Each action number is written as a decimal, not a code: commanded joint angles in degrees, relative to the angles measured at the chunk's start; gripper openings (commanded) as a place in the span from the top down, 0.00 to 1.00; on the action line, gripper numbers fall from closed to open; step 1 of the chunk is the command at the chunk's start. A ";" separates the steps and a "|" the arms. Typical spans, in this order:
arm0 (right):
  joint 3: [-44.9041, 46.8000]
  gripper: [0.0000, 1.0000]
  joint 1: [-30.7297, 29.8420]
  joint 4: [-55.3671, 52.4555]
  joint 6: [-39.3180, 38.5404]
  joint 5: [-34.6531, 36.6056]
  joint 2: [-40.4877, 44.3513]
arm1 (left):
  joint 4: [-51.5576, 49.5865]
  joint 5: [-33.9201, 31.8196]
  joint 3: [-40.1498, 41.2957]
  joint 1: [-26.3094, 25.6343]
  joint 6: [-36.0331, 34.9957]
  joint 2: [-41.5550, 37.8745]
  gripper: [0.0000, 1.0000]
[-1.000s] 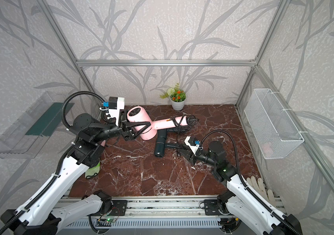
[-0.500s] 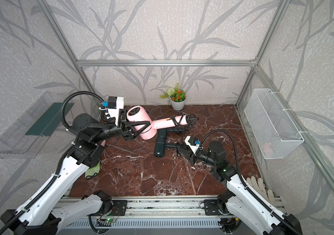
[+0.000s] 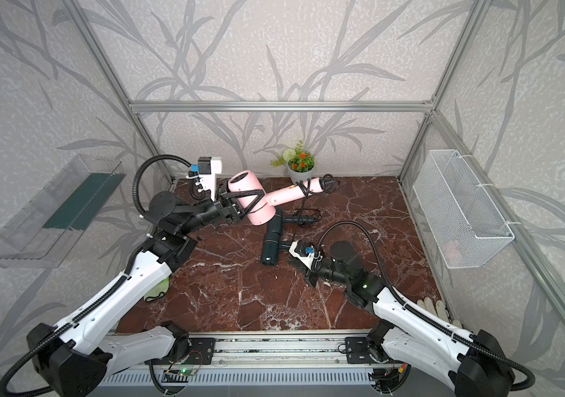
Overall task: Wrap the cord around the hair dryer
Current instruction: Wrap the power cord around the hair dryer.
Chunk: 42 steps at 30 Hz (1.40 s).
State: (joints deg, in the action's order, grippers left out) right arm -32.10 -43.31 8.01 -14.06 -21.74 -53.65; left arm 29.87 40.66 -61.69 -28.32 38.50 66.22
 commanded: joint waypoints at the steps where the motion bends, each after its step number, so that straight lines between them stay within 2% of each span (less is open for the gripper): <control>1: -5.42 1.00 -2.57 -11.52 -6.23 6.62 2.17 | 3.30 -11.27 -0.82 0.19 -2.55 -3.47 1.00; 5: -15.38 1.00 -7.83 -28.19 -13.94 15.54 4.42 | -10.15 -23.91 -0.36 0.10 -14.21 -5.98 1.00; 9: -27.41 1.00 -14.87 -42.32 -21.65 27.10 2.56 | -22.65 -28.11 -3.20 0.01 -25.15 -5.14 1.00; 13: -38.71 1.00 -19.38 -51.33 -29.54 35.57 -1.55 | -36.53 -21.46 -8.79 -0.13 -34.81 -2.09 1.00; 17: -49.37 1.00 -19.80 -55.64 -39.99 42.25 -5.94 | -52.98 -16.14 -14.53 -1.45 -41.72 0.23 1.00; 21: -54.98 1.00 -18.44 -53.47 -52.97 47.05 -8.85 | -62.12 -7.33 -15.66 -2.01 -46.09 -1.37 1.00; 25: -57.98 1.00 -9.67 -50.71 -57.52 41.09 -9.92 | -66.13 2.93 -15.39 -2.08 -47.98 -5.05 1.00; 28: -57.35 1.00 -2.24 -49.03 -57.21 32.70 -9.99 | -64.39 9.61 -14.32 -1.97 -45.75 -9.52 1.00; 31: -54.32 1.00 4.69 -47.76 -54.14 22.02 -9.60 | -55.22 15.12 -11.50 -1.46 -40.54 -13.90 1.00; 36: -45.59 1.00 11.90 -42.63 -45.76 5.22 -7.78 | -41.27 20.45 -9.46 -1.09 -31.58 -14.89 1.00; 39: -39.89 1.00 16.08 -36.41 -38.42 -5.77 -6.09 | -30.70 21.54 -7.66 -1.12 -25.62 -14.49 1.00; 42: -34.89 1.00 17.51 -30.80 -31.38 -13.25 -4.92 | -19.76 20.64 -5.39 -1.10 -19.44 -13.83 1.00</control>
State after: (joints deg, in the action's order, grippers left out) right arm -69.97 -27.18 -30.26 -54.57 -23.20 -60.12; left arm -7.60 56.93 -67.96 -29.45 10.61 52.60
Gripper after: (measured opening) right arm 0.128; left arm 0.642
